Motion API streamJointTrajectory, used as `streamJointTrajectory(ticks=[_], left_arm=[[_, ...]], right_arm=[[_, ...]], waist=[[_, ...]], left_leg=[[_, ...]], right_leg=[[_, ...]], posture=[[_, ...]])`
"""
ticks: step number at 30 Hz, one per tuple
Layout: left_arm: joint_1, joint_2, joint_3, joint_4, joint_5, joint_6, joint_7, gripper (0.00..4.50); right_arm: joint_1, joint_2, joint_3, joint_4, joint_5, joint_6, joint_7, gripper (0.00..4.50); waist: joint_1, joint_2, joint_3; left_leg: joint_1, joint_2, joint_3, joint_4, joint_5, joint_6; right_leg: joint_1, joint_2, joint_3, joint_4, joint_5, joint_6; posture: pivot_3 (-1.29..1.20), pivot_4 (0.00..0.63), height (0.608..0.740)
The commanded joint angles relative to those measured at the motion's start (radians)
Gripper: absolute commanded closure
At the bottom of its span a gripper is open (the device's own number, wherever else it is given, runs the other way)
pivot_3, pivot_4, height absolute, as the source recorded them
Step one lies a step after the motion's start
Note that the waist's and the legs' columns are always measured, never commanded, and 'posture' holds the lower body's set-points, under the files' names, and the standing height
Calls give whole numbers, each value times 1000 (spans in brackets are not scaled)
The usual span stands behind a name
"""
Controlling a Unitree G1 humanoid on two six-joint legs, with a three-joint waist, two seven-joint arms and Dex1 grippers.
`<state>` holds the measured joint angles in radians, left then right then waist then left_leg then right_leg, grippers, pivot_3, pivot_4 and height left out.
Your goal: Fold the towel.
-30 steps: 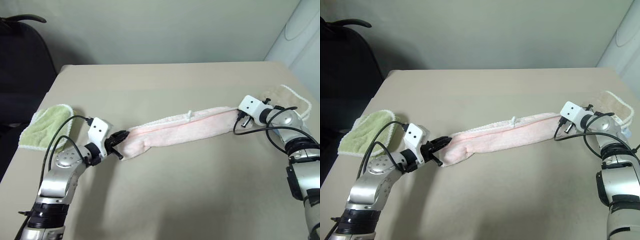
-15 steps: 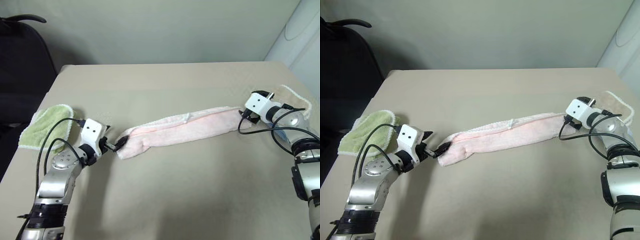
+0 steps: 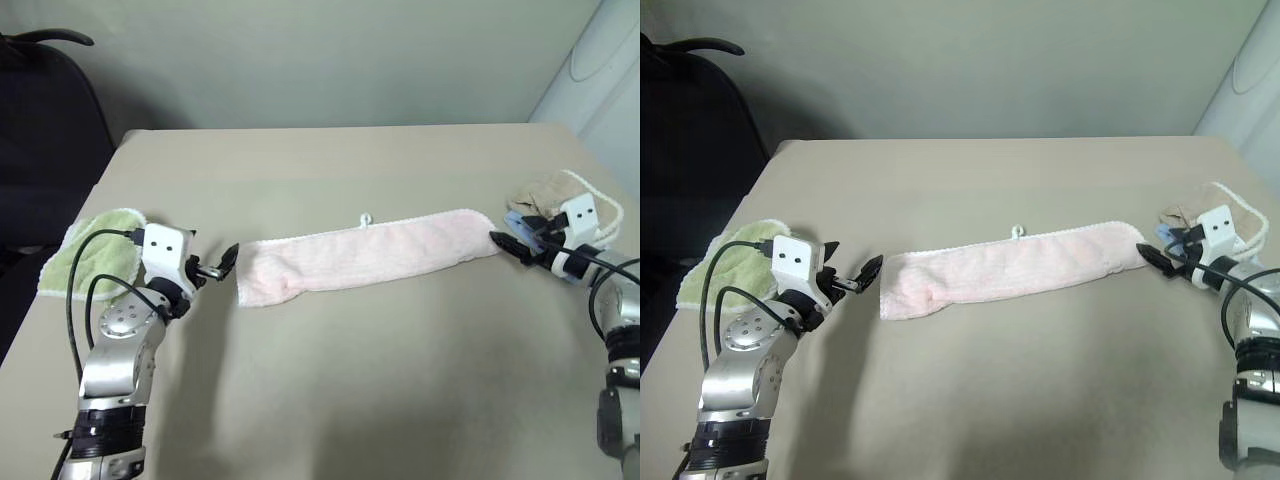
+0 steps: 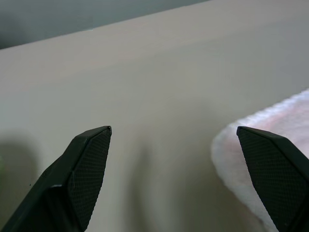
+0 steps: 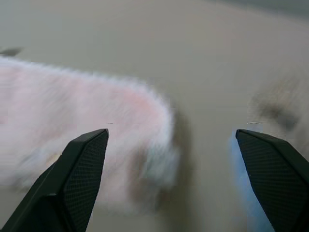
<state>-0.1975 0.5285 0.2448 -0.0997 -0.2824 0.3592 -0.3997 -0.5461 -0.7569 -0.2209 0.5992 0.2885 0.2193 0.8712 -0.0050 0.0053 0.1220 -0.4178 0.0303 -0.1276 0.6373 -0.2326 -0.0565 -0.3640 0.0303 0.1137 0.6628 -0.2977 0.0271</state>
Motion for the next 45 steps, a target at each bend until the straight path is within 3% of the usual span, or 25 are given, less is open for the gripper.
streamJointTrajectory(ticks=[1,9,15,24,29,35,38,45], left_arm=[[-11,-4,3,-22,6,-6,6,0],[-13,-42,3,-108,-72,-17,-47,0],[34,-28,-73,-199,-84,-20,-138,0],[59,-13,-123,-233,-67,-30,-189,0],[51,-13,-132,-238,-64,-25,-186,0],[55,-20,-142,-250,-55,-23,-175,0],[72,-20,-139,-261,-53,-22,-172,0],[130,-4,-141,-266,-35,-14,-176,0]], right_arm=[[49,-11,-57,-131,41,80,-46,43],[118,60,-270,-317,396,578,-101,43],[101,173,-364,-279,491,800,-323,43],[-9,277,-418,-141,506,842,-494,43],[-105,298,-369,-19,452,759,-489,43],[-233,307,-320,176,376,637,-474,43],[-266,305,-324,238,359,596,-478,666],[-265,280,-362,271,362,556,-488,3198]], waist=[[-2,0,0],[0,-1,0],[0,-1,0],[-8,-6,-4],[-22,-16,-9],[-28,-17,-10],[-27,-18,-11],[-27,-18,-11]], left_leg=[[0,0,0,0,0,0],[0,0,0,1,0,0],[3,0,0,1,0,1],[9,0,-1,1,-3,5],[15,0,-1,-2,-5,8],[18,0,-1,-5,-5,8],[17,0,-1,-5,-5,8],[17,0,0,-6,-5,8]], right_leg=[[0,0,0,0,0,0],[1,1,0,0,0,1],[2,2,1,0,-1,1],[6,2,2,1,-1,2],[9,2,3,1,-1,1],[9,2,3,1,-1,1],[9,2,3,1,-1,1],[9,2,3,1,-1,1]], posture=[[0,150,740],[0,150,740],[0,150,740],[0,150,740],[0,150,740],[0,150,740],[0,150,740],[0,150,740]])
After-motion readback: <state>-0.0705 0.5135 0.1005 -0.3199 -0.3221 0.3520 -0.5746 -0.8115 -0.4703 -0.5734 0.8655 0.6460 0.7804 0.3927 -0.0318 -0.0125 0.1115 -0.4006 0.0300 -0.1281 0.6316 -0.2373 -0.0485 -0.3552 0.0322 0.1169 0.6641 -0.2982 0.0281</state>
